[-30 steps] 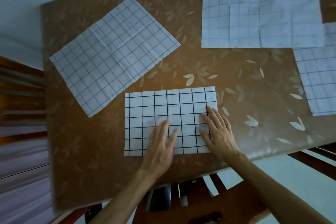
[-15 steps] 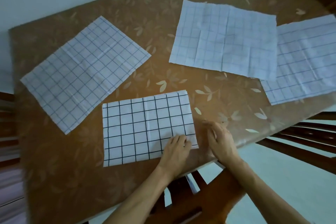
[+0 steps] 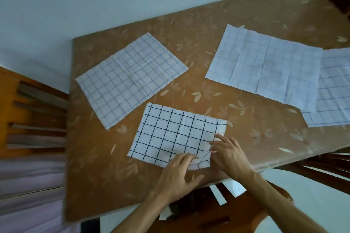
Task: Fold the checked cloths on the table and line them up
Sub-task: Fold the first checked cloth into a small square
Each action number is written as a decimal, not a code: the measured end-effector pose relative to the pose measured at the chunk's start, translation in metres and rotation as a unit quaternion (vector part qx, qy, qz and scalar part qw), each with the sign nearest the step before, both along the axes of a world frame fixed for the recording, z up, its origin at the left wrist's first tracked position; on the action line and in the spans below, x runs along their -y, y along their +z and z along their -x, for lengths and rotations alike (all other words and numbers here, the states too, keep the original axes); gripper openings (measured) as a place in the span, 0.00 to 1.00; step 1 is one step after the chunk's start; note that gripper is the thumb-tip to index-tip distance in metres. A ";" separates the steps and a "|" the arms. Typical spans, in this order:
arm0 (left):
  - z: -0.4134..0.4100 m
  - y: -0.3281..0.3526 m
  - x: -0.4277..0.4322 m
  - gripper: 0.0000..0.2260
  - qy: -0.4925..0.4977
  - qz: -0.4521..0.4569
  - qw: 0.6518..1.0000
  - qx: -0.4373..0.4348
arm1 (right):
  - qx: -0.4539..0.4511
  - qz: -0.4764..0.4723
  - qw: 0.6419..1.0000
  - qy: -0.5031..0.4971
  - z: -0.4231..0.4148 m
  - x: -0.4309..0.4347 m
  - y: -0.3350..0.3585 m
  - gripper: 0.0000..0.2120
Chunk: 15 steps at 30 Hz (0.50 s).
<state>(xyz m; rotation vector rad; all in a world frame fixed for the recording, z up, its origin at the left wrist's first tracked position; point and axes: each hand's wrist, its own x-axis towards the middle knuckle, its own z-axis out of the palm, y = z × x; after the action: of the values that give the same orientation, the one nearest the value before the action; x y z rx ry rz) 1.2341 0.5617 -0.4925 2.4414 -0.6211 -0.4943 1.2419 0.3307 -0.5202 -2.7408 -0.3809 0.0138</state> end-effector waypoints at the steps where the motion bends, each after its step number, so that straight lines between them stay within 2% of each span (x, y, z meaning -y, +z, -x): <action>1: 0.006 0.000 -0.007 0.24 0.011 -0.011 1.000 0.011 | 0.006 -0.007 1.000 0.006 0.002 -0.007 0.002 0.11; 5: 0.027 -0.016 -0.031 0.12 0.090 -0.006 0.995 0.034 | 0.019 0.003 0.998 0.061 0.012 -0.033 0.020 0.11; 8: 0.043 -0.023 -0.048 0.08 0.196 0.048 0.979 0.009 | 0.010 -0.009 0.994 0.106 0.024 -0.053 0.036 0.05; 9: 0.047 -0.023 -0.055 0.07 0.213 0.070 0.974 -0.007 | -0.021 -0.029 0.993 0.115 0.027 -0.059 0.044 0.03; 10: 0.052 -0.021 -0.063 0.05 0.224 0.091 0.970 -0.027 | -0.068 -0.039 0.990 0.121 0.029 -0.064 0.050 0.06; 11: 0.056 -0.020 -0.073 0.02 0.230 0.112 0.965 -0.051 | -0.128 -0.028 0.983 0.128 0.029 -0.066 0.054 0.12; 13: 0.067 -0.020 -0.092 0.03 0.250 0.161 0.949 -0.099 | -0.214 0.022 0.965 0.149 0.028 -0.069 0.062 0.23; 15: 0.077 -0.018 -0.111 0.03 0.288 0.201 0.925 -0.142 | -0.243 0.045 0.959 0.140 0.026 -0.071 0.069 0.20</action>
<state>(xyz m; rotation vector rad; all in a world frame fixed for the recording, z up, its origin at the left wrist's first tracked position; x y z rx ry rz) 1.1574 0.6731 -0.5106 1.9743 0.1225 -0.4094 1.2159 0.4016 -0.4515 -2.6213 -0.6273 0.7783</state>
